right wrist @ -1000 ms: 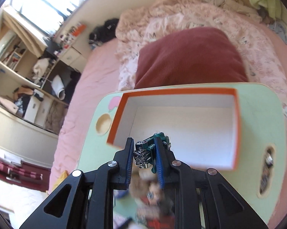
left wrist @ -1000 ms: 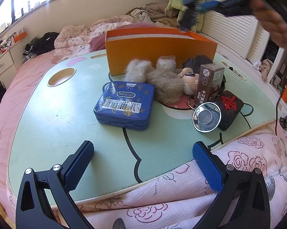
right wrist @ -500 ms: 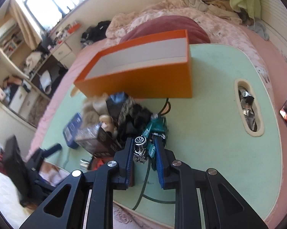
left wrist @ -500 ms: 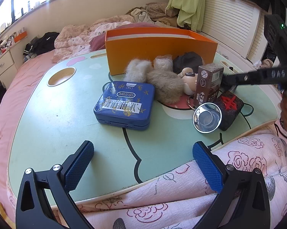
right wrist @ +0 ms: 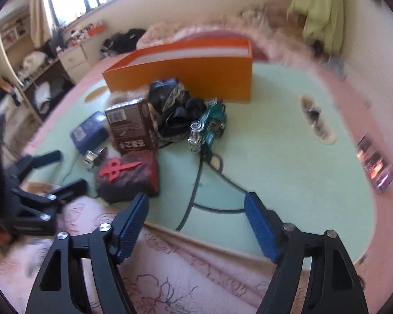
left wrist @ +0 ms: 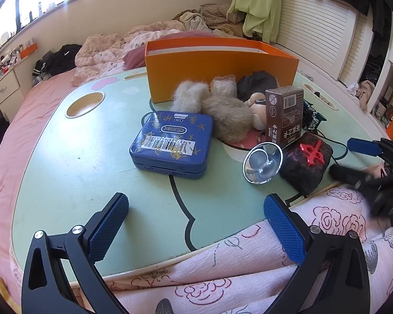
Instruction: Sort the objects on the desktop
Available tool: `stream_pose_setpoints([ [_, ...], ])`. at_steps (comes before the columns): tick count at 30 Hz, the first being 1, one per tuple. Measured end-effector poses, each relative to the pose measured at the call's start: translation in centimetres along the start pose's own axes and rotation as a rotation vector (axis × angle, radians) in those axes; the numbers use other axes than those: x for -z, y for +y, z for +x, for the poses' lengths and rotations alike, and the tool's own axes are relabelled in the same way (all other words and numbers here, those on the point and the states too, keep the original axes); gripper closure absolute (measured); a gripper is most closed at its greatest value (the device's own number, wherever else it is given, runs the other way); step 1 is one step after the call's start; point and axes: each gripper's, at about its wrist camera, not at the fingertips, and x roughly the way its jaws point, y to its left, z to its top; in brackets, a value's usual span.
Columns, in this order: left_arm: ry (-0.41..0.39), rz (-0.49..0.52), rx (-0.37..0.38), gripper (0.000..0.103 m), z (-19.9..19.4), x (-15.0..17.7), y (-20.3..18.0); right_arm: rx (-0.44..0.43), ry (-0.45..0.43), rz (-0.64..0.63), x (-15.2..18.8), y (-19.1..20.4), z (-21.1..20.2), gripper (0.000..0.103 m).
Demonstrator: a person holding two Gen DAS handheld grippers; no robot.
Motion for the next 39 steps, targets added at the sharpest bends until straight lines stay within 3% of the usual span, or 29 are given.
stream_pose_setpoints([
  [8, -0.002, -0.004, -0.005, 0.0, -0.2, 0.3, -0.1, -0.019, 0.003, 0.0, -0.4, -0.3, 0.2, 0.001],
  [39, -0.002, -0.005, -0.006, 0.0, -0.3, 0.3, 0.0, -0.019, 0.003, -0.002, -0.3, -0.3, 0.2, 0.0],
])
